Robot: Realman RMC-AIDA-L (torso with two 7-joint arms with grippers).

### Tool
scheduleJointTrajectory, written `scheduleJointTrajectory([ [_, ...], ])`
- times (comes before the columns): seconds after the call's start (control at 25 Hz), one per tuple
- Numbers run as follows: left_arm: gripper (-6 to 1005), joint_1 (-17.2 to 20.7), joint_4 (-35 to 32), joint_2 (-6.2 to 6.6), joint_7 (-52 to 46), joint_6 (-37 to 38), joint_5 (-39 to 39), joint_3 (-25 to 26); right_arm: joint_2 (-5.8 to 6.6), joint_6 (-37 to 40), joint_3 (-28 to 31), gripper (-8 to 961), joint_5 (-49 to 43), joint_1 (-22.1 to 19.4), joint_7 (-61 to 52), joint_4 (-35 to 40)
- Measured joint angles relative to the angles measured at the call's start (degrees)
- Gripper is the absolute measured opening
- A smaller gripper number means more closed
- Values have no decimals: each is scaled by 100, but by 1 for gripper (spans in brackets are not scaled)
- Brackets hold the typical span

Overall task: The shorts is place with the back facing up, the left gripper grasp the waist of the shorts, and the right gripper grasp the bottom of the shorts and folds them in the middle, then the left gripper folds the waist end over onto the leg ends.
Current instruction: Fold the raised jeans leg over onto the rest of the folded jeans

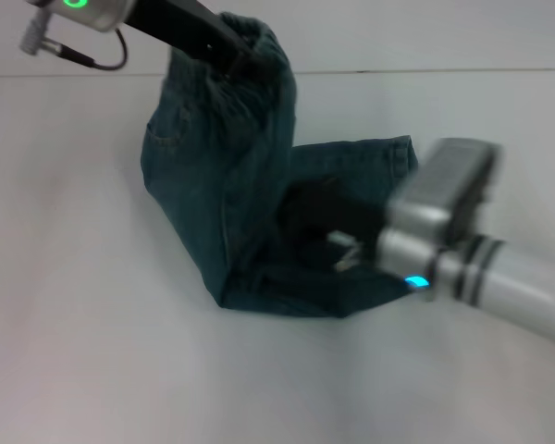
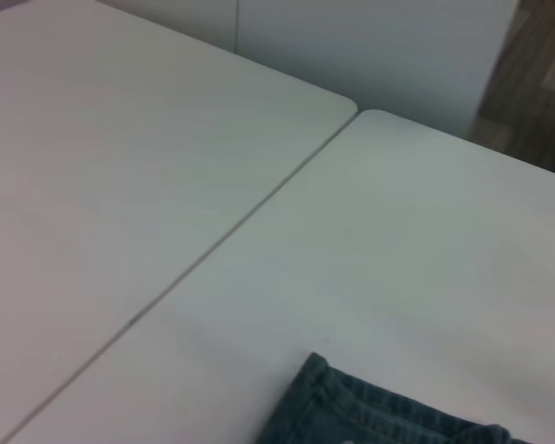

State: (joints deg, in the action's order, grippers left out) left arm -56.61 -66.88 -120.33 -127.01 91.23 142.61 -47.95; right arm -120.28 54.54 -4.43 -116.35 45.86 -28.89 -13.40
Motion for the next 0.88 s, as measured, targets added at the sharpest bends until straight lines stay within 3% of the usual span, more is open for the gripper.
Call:
scheduleJointTrajectory([
  [0.12,122,9,-14,-161,106,-8,-23,-3,9,652,341,30,53,-415,-9,512],
  [0.28,122,10,32,-346,256,-101,-123,-66,41,971,1040,29,306,-771,-40,980],
  [0.6,120,251,919,-371,549,-746,-1328,-874,39,2480,1619,29,2007,-1585,-47,1137],
  [0.72,120,353,1549,-385,608,-1441,-1742,-1263,30,2933,1628,29,2436,-1822,-72,1000],
  [0.88,207,575,2213,-413,787,-2313,-2473,-1832,36,2972,1562,29,2452,-1872,-104,935],
])
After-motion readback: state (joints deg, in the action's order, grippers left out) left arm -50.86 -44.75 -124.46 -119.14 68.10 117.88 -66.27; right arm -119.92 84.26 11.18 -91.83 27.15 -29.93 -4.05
